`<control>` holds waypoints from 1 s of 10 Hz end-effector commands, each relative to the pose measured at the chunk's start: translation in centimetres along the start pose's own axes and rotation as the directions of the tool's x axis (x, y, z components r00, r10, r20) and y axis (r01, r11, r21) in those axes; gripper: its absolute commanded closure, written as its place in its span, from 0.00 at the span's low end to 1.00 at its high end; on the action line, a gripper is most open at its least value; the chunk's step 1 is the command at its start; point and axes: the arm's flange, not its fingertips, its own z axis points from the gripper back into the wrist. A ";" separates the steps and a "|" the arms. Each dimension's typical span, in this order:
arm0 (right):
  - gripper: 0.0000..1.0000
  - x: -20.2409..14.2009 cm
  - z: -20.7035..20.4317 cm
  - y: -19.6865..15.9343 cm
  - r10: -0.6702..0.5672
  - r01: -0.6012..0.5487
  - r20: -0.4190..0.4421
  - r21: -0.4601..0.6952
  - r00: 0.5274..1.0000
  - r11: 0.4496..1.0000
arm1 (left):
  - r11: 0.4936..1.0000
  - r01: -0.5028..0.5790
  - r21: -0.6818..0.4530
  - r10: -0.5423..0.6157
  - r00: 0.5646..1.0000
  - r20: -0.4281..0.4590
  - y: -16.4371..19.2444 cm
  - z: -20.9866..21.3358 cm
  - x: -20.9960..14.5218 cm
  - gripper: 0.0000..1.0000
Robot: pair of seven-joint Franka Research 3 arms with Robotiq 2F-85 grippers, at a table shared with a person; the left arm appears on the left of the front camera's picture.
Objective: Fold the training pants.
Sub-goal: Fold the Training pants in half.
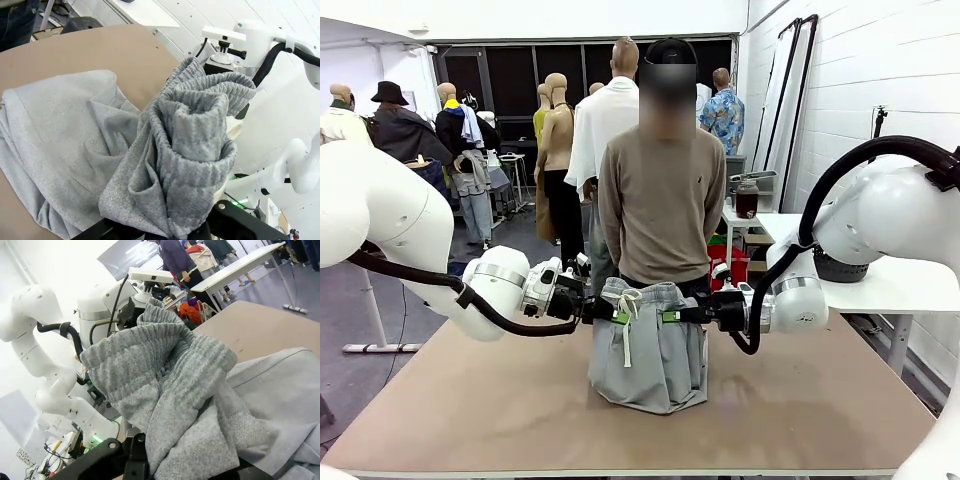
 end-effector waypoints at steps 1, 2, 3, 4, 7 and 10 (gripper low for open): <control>1.00 0.2 0.6 -0.8 -0.031 0.032 0.051 -0.021 0.998 0.999 | 0.997 -0.074 -0.003 0.074 0.997 -0.001 2.0 -0.3 1.1 1.00; 1.00 0.3 1.0 -1.4 -0.055 0.058 0.069 -0.040 0.996 0.997 | 0.993 -0.117 0.012 0.117 0.993 -0.008 3.4 -0.7 2.0 1.00; 1.00 0.3 1.5 -1.7 -0.079 0.085 0.080 -0.070 0.994 0.994 | 0.988 -0.156 0.025 0.156 0.988 -0.019 4.5 -1.2 2.8 1.00; 1.00 0.6 2.0 -2.9 -0.090 0.100 0.109 -0.093 0.990 0.991 | 0.982 -0.181 0.046 0.183 0.983 -0.035 6.1 -1.9 3.9 1.00; 1.00 0.1 3.1 -4.8 -0.139 0.162 0.162 -0.142 0.977 0.976 | 0.964 -0.258 0.069 0.262 0.963 -0.059 8.0 -3.1 4.6 1.00; 1.00 -0.7 3.8 -6.8 -0.215 0.245 0.167 -0.192 0.962 0.950 | 0.940 -0.329 0.087 0.334 0.941 -0.048 9.5 -3.7 4.1 1.00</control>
